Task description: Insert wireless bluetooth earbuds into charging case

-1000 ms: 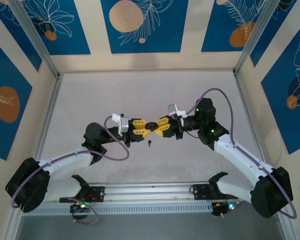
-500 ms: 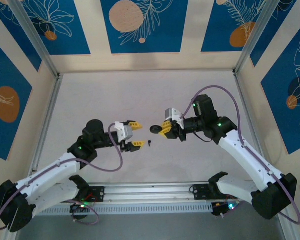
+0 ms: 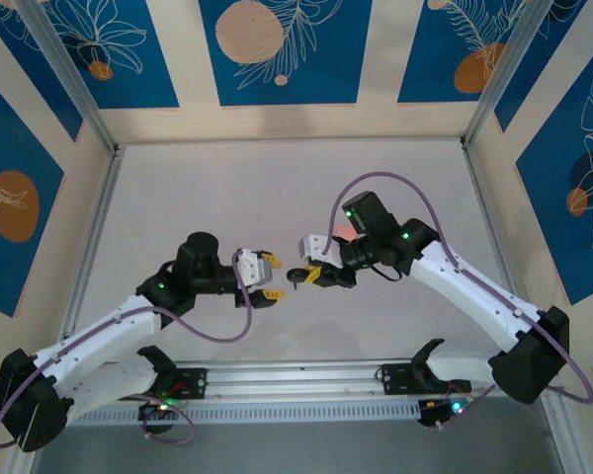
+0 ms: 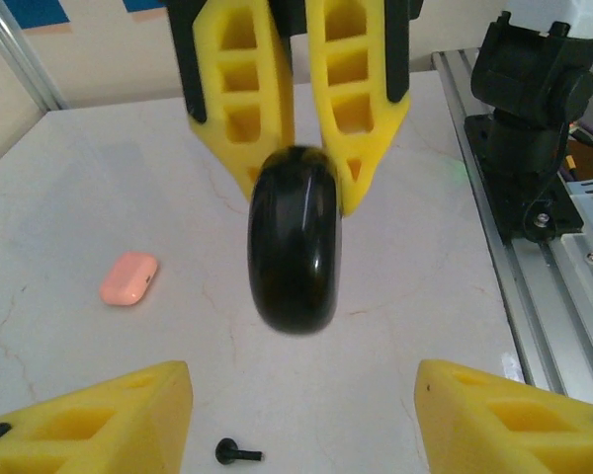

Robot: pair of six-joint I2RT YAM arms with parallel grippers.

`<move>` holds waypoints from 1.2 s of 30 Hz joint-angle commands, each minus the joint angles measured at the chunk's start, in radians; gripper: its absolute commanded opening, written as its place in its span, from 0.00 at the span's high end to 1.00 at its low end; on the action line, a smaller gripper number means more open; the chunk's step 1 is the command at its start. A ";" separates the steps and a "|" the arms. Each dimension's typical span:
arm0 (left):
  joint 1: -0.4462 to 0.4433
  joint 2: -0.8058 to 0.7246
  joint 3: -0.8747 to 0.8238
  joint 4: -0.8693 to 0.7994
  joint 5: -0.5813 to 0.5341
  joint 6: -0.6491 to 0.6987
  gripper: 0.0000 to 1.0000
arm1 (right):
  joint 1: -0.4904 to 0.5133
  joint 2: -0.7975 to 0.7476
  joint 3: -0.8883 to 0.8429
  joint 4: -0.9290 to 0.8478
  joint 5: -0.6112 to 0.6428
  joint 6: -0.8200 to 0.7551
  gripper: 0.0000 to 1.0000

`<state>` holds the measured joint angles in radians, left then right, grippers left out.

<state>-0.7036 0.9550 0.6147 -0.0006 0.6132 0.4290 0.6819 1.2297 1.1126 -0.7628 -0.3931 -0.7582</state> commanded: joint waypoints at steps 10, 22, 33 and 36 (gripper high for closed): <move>-0.024 0.045 0.056 0.027 0.074 -0.002 0.62 | 0.068 0.068 0.072 -0.023 0.005 -0.039 0.87; -0.027 0.025 0.013 0.123 0.069 -0.061 0.88 | 0.030 0.010 0.008 0.076 -0.021 0.015 0.76; -0.023 0.102 -0.150 0.774 0.095 -0.424 0.88 | -0.179 -0.296 -0.341 0.601 -0.366 0.387 0.52; -0.023 0.134 -0.156 0.878 0.105 -0.482 0.88 | -0.180 -0.289 -0.357 0.664 -0.395 0.445 0.51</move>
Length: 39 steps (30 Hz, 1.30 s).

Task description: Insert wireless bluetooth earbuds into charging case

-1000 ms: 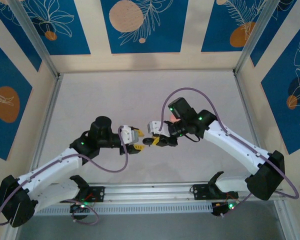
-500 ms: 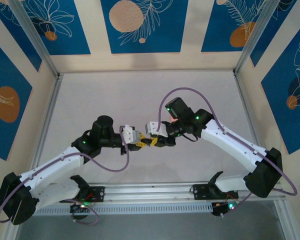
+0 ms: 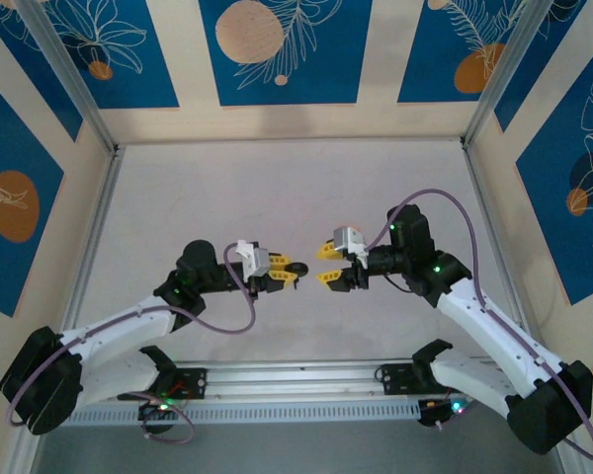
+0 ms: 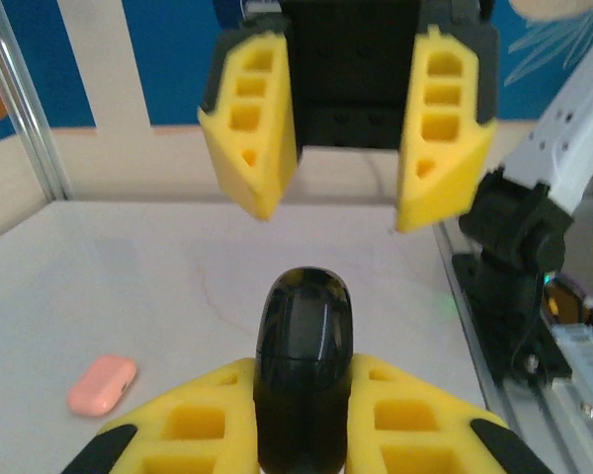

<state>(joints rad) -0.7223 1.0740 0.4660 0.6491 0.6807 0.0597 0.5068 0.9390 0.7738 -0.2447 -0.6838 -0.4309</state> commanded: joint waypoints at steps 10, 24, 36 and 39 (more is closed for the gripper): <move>-0.004 0.038 0.000 0.300 0.068 -0.165 0.89 | -0.004 0.083 0.000 0.259 -0.177 0.197 0.50; -0.005 0.055 0.005 0.334 0.083 -0.189 0.89 | 0.006 0.136 0.022 0.299 -0.237 0.207 0.68; -0.005 -0.050 0.031 -0.023 0.035 0.041 0.50 | -0.003 0.117 0.170 -0.200 -0.085 -0.137 0.86; -0.006 -0.097 0.073 -0.269 0.016 0.176 0.49 | 0.001 0.128 0.217 -0.334 -0.021 -0.223 0.86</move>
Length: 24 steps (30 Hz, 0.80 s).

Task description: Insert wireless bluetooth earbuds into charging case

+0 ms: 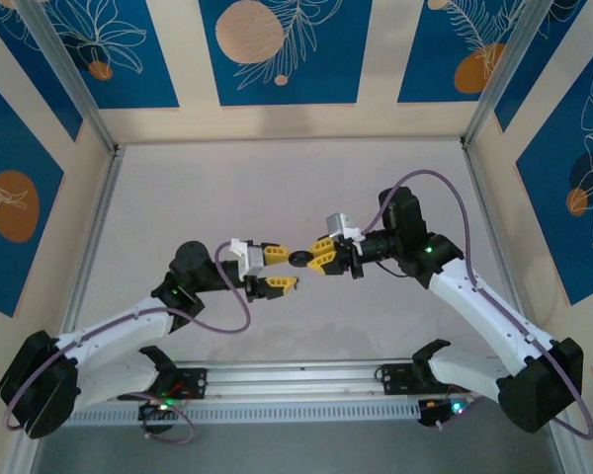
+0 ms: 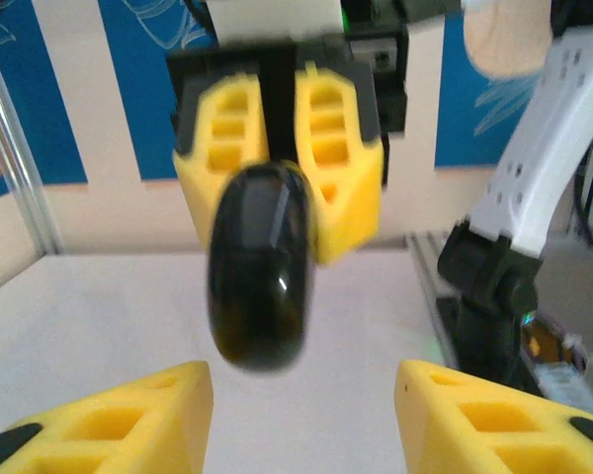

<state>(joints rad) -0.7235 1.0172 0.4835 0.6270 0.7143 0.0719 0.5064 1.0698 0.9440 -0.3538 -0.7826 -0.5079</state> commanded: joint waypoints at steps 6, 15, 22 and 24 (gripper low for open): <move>-0.004 -0.059 0.090 -0.386 -0.018 0.238 0.50 | 0.026 0.026 0.081 -0.284 0.101 -0.199 0.86; -0.007 -0.011 0.111 -0.365 0.014 0.214 0.56 | 0.092 0.094 0.112 -0.276 0.107 -0.199 0.86; -0.006 -0.013 0.109 -0.328 0.028 0.185 0.61 | 0.101 0.110 0.099 -0.221 0.082 -0.173 0.86; -0.007 -0.013 0.106 -0.312 0.031 0.174 0.61 | 0.101 0.113 0.100 -0.216 0.082 -0.168 0.86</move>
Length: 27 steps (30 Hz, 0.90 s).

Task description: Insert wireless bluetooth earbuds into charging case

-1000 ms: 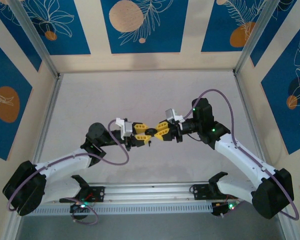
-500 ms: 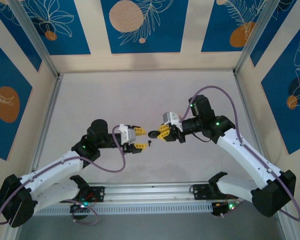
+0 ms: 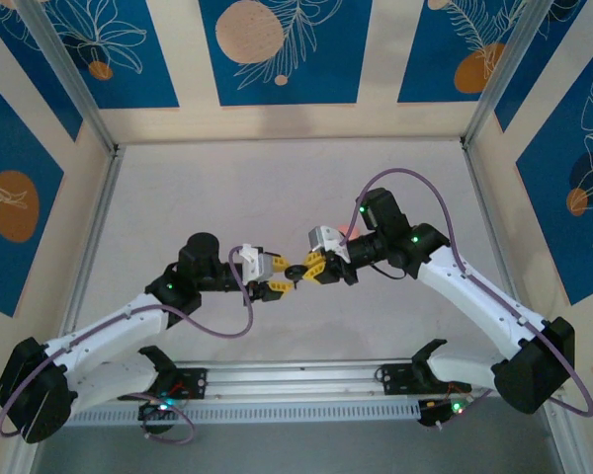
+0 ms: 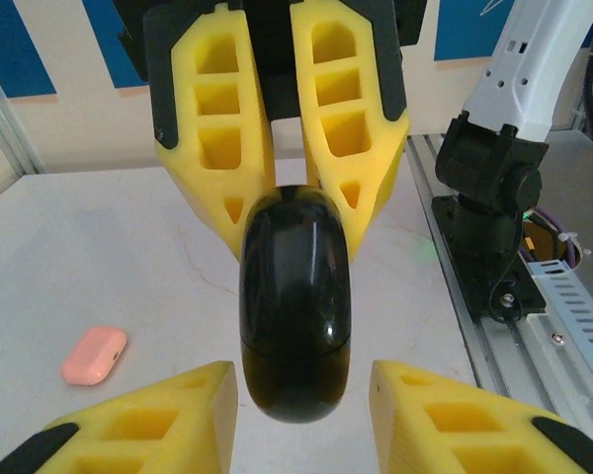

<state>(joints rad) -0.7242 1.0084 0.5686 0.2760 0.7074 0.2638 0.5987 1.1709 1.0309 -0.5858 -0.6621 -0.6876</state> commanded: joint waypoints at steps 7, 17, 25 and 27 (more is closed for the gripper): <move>-0.006 0.001 0.009 0.086 0.047 -0.052 0.64 | 0.010 0.012 0.006 0.036 -0.040 0.020 0.86; -0.006 0.003 0.010 0.088 0.044 -0.058 0.83 | 0.010 0.006 -0.001 0.054 -0.038 0.034 0.83; -0.006 0.001 0.014 0.085 0.044 -0.056 0.84 | 0.010 0.002 -0.042 0.176 -0.053 0.139 0.60; -0.006 0.001 0.015 0.084 0.047 -0.056 0.84 | 0.010 0.004 -0.045 0.190 -0.047 0.152 0.59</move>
<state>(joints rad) -0.7242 1.0111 0.5686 0.3431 0.7219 0.2085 0.6044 1.1816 0.9993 -0.4522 -0.6884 -0.5827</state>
